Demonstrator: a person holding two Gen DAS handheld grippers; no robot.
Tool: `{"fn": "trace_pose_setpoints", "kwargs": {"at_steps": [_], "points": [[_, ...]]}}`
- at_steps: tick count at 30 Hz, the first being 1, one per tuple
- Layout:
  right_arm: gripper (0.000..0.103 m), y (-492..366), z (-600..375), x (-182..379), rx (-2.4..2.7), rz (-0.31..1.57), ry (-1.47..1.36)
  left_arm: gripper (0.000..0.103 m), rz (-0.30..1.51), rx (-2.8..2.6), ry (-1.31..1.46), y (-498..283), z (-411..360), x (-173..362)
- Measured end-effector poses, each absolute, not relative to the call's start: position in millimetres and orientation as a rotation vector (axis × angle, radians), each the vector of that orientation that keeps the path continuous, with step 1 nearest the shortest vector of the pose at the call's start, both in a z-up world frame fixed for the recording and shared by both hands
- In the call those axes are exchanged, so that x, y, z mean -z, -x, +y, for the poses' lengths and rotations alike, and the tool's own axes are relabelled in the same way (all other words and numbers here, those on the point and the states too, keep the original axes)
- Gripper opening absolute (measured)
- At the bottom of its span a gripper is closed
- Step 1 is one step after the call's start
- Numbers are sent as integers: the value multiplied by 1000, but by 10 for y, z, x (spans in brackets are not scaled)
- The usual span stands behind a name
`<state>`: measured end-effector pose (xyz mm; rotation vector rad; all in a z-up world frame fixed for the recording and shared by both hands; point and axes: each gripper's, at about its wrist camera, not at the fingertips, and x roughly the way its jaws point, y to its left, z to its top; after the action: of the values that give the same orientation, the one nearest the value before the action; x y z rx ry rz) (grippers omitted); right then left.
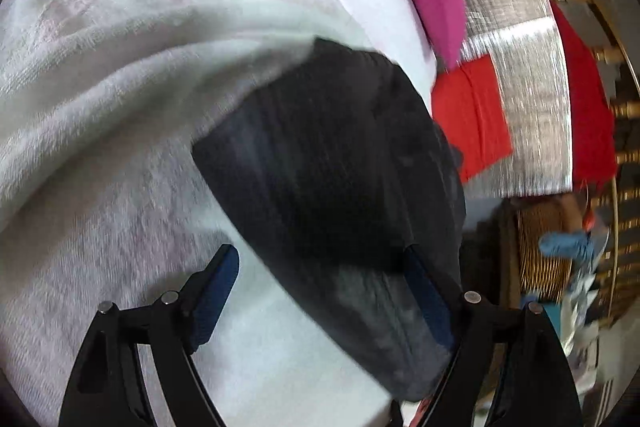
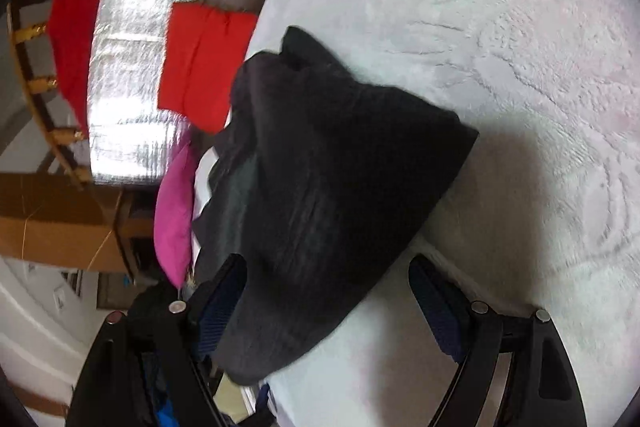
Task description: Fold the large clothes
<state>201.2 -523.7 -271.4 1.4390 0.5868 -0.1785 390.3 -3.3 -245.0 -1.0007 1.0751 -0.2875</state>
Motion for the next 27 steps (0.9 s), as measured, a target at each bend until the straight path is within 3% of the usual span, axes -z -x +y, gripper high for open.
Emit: {"fn": "trace_pose_setpoints", "kwargs": {"at_steps": [13, 14, 15, 16, 20, 22, 27], "points": [[84, -2583, -5331, 2655, 284, 509, -1306, 85, 1024, 320, 1078, -4056, -109, 2549], [78, -2603, -5320, 2642, 301, 508, -1290, 81, 1022, 314, 1074, -4067, -101, 2548], [72, -2615, -5306, 2627, 316, 510, -1279, 69, 1024, 299, 1060, -4073, -97, 2555], [57, -2605, -5308, 2625, 330, 514, -1265, 62, 1025, 296, 1051, -4084, -101, 2566], [41, -2543, -5346, 2596, 310, 510, -1248, 44, 1010, 300, 1005, -4043, -126, 2471], [39, -2502, -5304, 2483, 308, 500, -1198, 37, 995, 299, 960, -3997, -141, 2394], [38, -2334, -5287, 2378, 292, 502, -1175, 34, 1001, 311, 912, -3845, -119, 2239]]}}
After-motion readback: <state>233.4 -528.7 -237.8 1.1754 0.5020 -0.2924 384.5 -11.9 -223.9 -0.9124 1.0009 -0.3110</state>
